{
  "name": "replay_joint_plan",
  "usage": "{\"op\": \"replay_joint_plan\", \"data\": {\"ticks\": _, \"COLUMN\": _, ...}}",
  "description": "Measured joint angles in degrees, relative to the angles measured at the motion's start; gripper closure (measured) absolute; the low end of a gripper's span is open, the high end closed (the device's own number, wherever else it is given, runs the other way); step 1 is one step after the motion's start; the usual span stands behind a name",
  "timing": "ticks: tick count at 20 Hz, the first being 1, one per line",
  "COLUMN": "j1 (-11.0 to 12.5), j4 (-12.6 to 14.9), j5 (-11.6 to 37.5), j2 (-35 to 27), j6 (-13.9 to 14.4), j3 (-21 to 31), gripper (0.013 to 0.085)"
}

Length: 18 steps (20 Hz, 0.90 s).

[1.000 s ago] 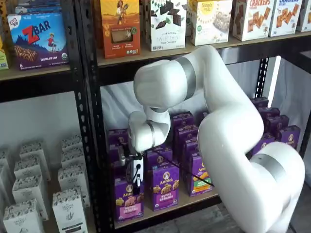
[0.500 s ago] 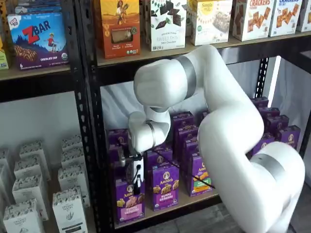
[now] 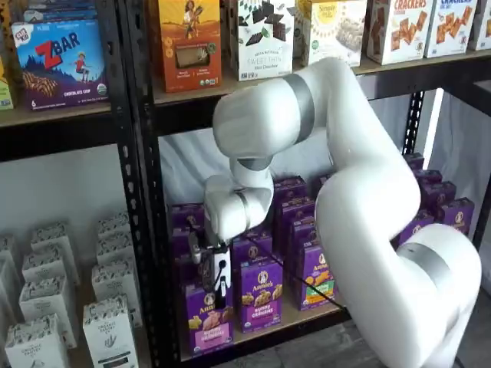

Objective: Pick up the purple box with a pink patch in the middle, on the bottom shelf, the first box from the left

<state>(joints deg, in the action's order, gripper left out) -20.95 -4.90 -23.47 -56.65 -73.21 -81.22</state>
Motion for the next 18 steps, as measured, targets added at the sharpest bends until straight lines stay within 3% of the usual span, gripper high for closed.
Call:
{"op": "replay_joint_plan", "data": {"ticks": 5, "j1": 0.26, "j4": 0.19, "j5": 1.99, "j2": 3.92, "j6": -0.16, "j3": 5.58, "gripper": 0.0650}}
{"op": "replay_joint_plan", "data": {"ticks": 11, "j1": 0.77, "j4": -3.31, "j5": 2.69, "j2": 10.49, "j6": -3.96, "j3": 13.19, "gripper": 0.0650}}
{"op": "replay_joint_plan", "data": {"ticks": 18, "j1": 2.11, "j4": -2.52, "j5": 1.72, "j2": 18.41, "j6": -4.53, "j3": 21.12, "gripper": 0.0650}}
